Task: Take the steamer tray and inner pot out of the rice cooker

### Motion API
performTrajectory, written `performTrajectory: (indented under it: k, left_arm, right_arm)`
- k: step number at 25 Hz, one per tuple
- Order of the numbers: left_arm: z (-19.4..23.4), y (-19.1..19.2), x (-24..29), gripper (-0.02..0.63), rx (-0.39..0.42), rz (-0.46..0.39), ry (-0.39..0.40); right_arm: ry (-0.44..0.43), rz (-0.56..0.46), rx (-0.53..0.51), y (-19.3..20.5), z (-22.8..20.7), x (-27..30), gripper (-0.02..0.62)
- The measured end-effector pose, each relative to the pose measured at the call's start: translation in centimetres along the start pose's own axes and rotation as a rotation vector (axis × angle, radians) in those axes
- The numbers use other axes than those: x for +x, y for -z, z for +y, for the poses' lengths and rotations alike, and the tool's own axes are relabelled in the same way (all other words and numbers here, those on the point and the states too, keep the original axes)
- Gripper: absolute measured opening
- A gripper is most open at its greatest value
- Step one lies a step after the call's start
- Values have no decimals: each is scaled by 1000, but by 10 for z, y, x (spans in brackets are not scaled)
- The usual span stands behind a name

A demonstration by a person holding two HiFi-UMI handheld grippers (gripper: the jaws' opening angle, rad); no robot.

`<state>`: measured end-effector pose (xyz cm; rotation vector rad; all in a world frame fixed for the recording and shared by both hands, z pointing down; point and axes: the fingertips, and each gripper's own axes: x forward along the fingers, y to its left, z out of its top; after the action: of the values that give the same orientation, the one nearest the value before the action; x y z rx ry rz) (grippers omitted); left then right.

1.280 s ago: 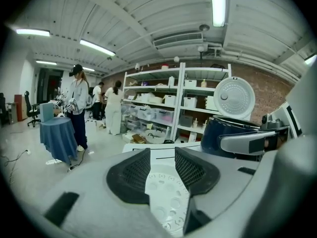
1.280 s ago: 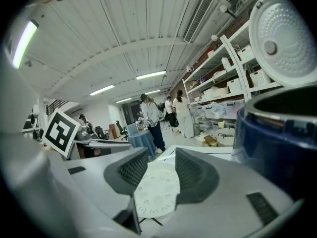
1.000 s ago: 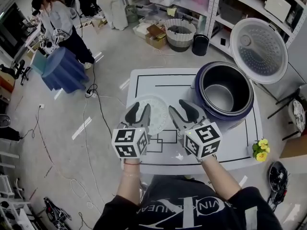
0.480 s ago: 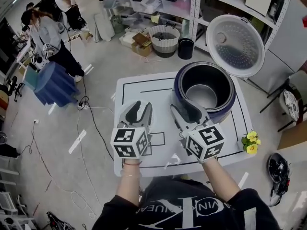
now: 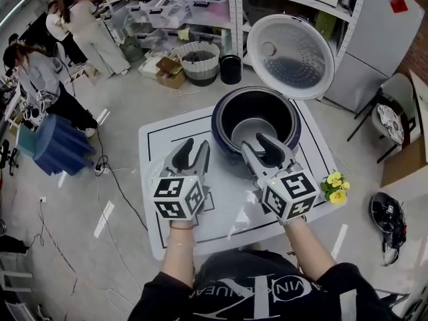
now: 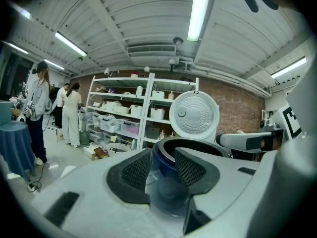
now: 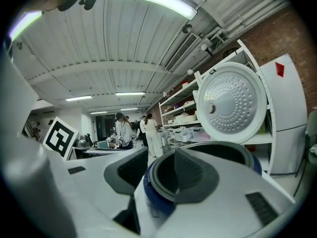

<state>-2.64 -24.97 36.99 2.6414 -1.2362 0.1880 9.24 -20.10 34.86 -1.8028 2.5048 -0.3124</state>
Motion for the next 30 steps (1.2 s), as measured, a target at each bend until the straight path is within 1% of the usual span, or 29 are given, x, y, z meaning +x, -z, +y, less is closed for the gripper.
performTrajectory:
  k: [10,15,18,21,25,30]
  left_arm:
    - [-22,5,45,137,5,34,68]
    - [-24,2,65,137,16,46,80]
    - [-24,4,81,137,27,71,92]
    - [-22,7,92,138,38,97,90]
    - [-18,12,102,146,50,130,73]
    - [-19,12,114,160,45,146,81]
  right_arm:
    - [187,22,-14,3,-80,-25,152]
    - [246,40,-23,0,-115,-29,152]
    - [277,63,-21,1,-136,-27,152]
    - [288,87,-11,6,-152,-22,155]
    - [281,130,17,14,-167,-14,185]
    - [265,177,42,19,-182,-3,190]
